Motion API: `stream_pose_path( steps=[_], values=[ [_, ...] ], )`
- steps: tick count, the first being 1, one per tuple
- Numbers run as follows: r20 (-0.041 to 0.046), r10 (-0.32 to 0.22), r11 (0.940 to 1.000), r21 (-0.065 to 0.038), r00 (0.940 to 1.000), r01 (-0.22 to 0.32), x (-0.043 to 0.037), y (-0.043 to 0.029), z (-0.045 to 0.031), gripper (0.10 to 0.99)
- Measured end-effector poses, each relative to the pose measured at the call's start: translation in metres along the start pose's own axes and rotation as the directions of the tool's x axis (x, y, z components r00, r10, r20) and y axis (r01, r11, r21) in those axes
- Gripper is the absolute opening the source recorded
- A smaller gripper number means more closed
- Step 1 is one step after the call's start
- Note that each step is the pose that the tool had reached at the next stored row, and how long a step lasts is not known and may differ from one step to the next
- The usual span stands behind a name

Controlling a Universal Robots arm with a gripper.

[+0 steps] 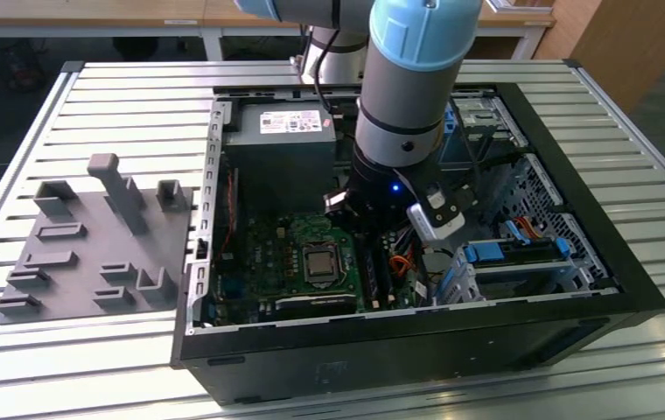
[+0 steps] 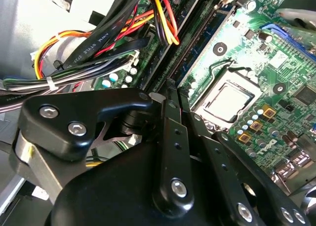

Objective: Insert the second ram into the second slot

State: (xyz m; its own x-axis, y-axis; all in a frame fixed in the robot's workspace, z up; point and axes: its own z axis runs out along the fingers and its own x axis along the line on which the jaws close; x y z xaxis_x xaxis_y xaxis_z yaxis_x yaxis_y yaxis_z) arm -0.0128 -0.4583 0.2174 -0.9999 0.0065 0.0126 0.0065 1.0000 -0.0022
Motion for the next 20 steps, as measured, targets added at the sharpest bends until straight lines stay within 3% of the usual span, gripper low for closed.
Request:
stream_pose_path(
  steps=[1, 2, 13, 15, 20],
  values=[
    [0.0000, 0.000, 1.0000, 0.000, 1.0000, 0.000, 0.0000, 0.0000, 0.0001, 0.145],
    [0.0000, 0.000, 1.0000, 0.000, 1.0000, 0.000, 0.0000, 0.0000, 0.0001, 0.208],
    [0.0001, 0.000, 1.0000, 0.000, 1.0000, 0.000, 0.0002, 0.0000, -0.0139, 0.208],
    [0.0001, 0.000, 1.0000, 0.000, 1.0000, 0.000, 0.0002, 0.0000, -0.0139, 0.129],
    [0.0000, 0.000, 1.0000, 0.000, 1.0000, 0.000, 0.0001, 0.0000, -0.0135, 0.106]
  ],
)
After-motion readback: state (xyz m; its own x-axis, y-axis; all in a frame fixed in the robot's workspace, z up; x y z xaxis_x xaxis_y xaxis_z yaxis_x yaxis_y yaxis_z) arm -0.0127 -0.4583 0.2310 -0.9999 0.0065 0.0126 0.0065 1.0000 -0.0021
